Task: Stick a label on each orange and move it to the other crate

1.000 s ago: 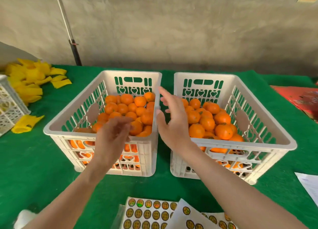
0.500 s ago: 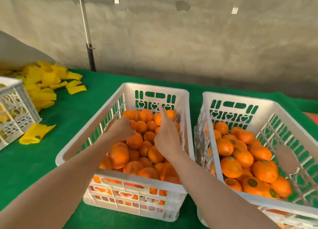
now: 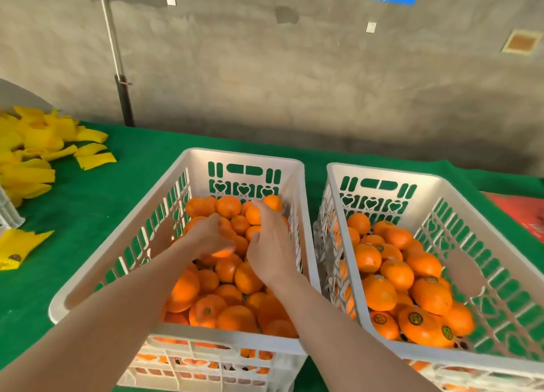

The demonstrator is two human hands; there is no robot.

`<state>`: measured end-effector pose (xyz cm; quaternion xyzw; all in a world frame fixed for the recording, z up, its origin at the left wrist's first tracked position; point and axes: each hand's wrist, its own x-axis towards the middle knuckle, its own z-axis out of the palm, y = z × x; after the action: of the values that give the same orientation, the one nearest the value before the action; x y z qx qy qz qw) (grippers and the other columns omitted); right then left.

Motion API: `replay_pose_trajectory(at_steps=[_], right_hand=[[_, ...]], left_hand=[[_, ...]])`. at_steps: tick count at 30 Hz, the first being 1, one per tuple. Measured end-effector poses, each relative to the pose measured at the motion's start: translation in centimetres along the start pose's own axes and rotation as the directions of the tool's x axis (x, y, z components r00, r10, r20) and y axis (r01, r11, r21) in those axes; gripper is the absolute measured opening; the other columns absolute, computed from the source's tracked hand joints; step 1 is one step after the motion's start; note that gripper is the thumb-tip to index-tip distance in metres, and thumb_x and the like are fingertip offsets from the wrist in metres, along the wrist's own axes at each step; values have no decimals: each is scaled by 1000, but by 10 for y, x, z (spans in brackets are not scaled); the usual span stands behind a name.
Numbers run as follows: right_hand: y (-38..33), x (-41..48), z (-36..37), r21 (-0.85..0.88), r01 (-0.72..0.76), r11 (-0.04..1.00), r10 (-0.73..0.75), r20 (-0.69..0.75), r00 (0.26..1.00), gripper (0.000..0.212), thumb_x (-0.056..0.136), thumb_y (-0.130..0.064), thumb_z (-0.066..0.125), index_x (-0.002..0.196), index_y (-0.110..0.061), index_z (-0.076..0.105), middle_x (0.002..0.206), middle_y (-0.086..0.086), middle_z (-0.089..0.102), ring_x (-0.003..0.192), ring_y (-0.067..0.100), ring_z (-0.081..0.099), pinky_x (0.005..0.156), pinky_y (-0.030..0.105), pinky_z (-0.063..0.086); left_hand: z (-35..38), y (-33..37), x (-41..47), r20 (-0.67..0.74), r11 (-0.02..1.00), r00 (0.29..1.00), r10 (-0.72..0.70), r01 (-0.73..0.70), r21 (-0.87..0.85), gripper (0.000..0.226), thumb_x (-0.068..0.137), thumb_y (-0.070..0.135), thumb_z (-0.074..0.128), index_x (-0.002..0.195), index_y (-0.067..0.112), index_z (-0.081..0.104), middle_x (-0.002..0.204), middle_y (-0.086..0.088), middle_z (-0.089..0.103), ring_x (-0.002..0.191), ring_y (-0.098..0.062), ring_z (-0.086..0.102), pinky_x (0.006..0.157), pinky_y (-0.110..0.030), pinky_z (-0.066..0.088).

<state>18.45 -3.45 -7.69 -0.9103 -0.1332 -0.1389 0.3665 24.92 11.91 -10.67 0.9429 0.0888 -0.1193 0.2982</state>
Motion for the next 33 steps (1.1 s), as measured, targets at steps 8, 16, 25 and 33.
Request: replay_pose_trajectory(at_steps=[8, 16, 25, 33], right_hand=[[-16, -15, -40, 537, -110, 836, 279, -243, 929, 5, 90, -19, 63, 88, -21, 67, 94, -7, 65, 93, 3, 57, 89, 26, 48], [-30, -88, -101, 833, -149, 532, 348, -55, 936, 16, 85, -19, 66, 100, -18, 72, 100, -11, 72, 99, 1, 63, 85, 21, 48], [-24, -140, -144, 775, 14, 632, 238, -212, 948, 24, 84, -7, 67, 68, -23, 72, 104, -8, 66, 97, -4, 59, 73, 9, 47], [-10, -165, -160, 564, 146, 813, 90, -369, 925, 18, 86, -3, 64, 77, -18, 66, 105, -4, 60, 101, 3, 58, 82, 22, 51]], left_hand=[[-37, 45, -93, -99, 472, 955, 281, -227, -852, 72, 71, -15, 68, 117, 39, 54, 119, -13, 52, 102, -38, 60, 84, -51, 55], [-15, 81, -176, 118, 41, 900, 420, 111, -993, 61, 80, 24, 63, 138, 17, 45, 128, -14, 57, 107, -28, 58, 69, -34, 52], [26, 119, -233, 191, 41, 902, 388, 191, -981, 51, 82, 36, 58, 129, 16, 53, 127, -16, 61, 108, -26, 61, 86, -36, 49], [45, 137, -257, 250, -6, 890, 381, 273, -962, 59, 75, 34, 67, 127, 11, 51, 123, -17, 63, 102, -29, 67, 83, -42, 57]])
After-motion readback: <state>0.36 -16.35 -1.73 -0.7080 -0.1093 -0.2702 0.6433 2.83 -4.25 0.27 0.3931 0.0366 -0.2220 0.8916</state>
